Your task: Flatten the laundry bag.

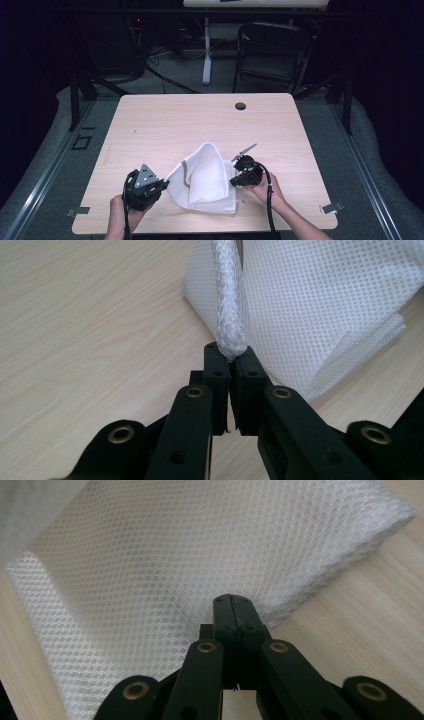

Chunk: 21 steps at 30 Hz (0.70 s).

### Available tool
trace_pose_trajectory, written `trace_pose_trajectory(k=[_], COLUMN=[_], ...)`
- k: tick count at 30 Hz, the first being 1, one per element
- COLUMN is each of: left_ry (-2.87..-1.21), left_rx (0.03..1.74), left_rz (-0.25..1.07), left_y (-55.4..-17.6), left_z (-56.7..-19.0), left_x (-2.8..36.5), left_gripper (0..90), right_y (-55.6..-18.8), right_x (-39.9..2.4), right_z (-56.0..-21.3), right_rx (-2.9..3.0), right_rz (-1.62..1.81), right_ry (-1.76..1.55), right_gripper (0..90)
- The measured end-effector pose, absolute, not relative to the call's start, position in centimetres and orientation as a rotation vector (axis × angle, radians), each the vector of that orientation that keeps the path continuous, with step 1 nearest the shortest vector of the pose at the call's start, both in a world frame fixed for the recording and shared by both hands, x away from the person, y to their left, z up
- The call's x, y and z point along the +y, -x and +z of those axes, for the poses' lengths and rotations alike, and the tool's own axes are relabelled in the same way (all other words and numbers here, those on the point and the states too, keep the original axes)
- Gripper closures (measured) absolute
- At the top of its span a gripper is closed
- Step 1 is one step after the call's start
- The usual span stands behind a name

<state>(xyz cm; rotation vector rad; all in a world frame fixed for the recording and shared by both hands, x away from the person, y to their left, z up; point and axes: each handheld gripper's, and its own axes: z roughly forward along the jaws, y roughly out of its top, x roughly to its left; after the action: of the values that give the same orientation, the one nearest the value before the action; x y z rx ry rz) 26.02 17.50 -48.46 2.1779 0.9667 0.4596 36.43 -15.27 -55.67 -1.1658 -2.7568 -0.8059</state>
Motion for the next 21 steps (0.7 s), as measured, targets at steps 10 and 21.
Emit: trace_pose_trajectory(k=[10, 21], left_ry=[-2.209, -2.227], left_rx=[1.001, 1.039], left_rz=[0.431, 0.392], left_y=[-26.4, -26.8], left_z=[-49.0, -49.5], left_x=[17.5, 17.8], left_gripper=[86.7, 86.4], right_y=[-36.8, -37.0], right_x=[-15.9, -16.6], right_z=[-55.4, -55.3], right_rx=[-2.785, -2.803], right_rz=[-0.749, -0.737], right_ry=[1.178, 1.202], right_gripper=[90.0, 90.0])
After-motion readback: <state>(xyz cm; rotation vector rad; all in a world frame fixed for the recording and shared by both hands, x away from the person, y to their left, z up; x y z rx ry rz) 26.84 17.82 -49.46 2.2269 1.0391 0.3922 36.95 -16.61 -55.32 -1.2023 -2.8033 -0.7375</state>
